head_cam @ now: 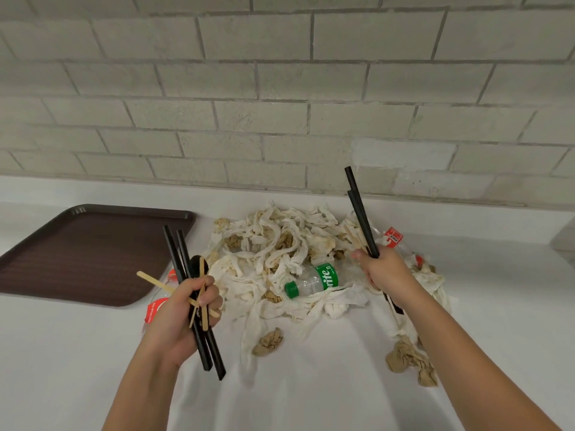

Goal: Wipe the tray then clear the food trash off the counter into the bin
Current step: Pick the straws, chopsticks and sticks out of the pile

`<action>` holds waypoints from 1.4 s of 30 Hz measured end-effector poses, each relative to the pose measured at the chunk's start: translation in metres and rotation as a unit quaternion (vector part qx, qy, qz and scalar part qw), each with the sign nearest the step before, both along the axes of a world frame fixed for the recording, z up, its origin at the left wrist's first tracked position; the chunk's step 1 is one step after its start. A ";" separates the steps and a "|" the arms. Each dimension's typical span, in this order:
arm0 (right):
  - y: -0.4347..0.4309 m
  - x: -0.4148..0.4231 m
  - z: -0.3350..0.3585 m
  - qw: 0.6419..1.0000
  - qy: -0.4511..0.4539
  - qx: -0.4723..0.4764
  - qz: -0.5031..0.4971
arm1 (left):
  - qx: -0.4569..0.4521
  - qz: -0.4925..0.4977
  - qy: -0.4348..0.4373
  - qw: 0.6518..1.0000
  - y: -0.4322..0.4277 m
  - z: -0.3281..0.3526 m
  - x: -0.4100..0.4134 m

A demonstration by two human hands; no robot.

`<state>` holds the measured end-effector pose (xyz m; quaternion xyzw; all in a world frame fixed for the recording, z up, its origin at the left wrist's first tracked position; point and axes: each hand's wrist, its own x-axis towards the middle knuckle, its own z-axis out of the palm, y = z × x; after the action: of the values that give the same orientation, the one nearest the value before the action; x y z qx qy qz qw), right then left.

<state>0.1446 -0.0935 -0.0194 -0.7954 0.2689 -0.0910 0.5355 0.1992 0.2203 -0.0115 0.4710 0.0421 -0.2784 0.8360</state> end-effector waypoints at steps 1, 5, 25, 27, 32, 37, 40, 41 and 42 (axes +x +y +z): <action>-0.001 0.009 -0.001 0.999 0.006 -0.035 0.004 | -0.001 0.003 -0.003 1.000 0.003 -0.001 0.002; 0.006 0.045 0.002 0.988 0.041 -0.147 0.032 | 0.034 -0.007 -0.018 0.999 0.011 -0.008 0.007; 0.089 0.096 -0.008 0.905 0.158 -0.342 0.198 | 0.059 0.049 0.031 0.997 0.000 -0.015 0.029; 0.089 0.077 -0.009 0.900 0.153 -0.352 0.205 | 0.069 0.059 0.046 0.995 -0.001 -0.018 0.030; 0.064 0.018 -0.009 0.901 0.160 -0.361 0.180 | 0.112 0.060 0.058 0.990 -0.005 -0.031 0.030; 0.043 -0.017 -0.013 0.910 0.175 -0.346 0.146 | 0.194 0.056 0.019 0.979 -0.022 -0.042 0.027; 0.021 -0.021 -0.010 0.920 0.191 -0.331 0.090 | 0.245 0.047 -0.018 0.968 -0.029 -0.044 0.024; 0.013 -0.022 -0.008 0.922 0.205 -0.318 0.076 | 0.253 0.045 -0.025 0.966 -0.030 -0.043 0.023; 0.005 -0.021 -0.004 0.925 0.219 -0.301 0.070 | 0.258 0.043 -0.030 0.965 -0.030 -0.042 0.022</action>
<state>0.1235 -0.0889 -0.0237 -0.9361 0.2831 0.0470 0.2034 0.2217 0.1899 -0.0533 0.6769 0.1081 -0.2074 0.6980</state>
